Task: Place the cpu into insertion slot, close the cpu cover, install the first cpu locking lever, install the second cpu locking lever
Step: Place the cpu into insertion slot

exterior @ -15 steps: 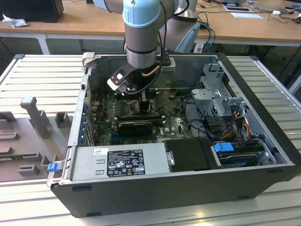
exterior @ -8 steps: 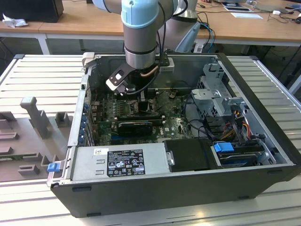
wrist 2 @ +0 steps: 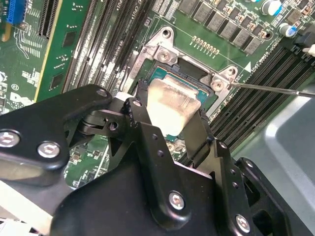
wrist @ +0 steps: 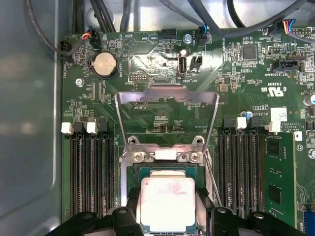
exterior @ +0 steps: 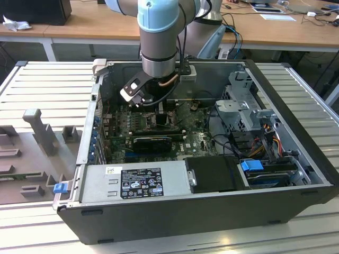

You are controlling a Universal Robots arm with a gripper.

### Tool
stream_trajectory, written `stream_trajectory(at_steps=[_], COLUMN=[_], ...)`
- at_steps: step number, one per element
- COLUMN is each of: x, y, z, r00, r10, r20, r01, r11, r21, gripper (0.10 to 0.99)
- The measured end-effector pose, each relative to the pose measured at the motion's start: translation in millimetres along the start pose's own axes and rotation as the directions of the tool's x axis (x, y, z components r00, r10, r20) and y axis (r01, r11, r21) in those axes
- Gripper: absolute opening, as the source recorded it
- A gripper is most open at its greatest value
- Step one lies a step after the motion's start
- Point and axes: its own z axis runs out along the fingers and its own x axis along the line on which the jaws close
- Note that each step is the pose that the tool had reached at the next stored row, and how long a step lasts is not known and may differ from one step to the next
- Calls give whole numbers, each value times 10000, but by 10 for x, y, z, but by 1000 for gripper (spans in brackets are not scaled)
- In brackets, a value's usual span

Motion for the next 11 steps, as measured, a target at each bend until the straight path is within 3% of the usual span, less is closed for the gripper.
stream_trajectory(at_steps=[7,8,11], x=[0,0,7], y=[0,0,4], z=[3,-1,-8], r00=[10000,10000,10000], r10=[-1,-1,-3], r20=[-3,1,-2], r01=[1,1,3], r11=[10000,10000,10000], r21=[-2,0,2], gripper=[537,600,600])
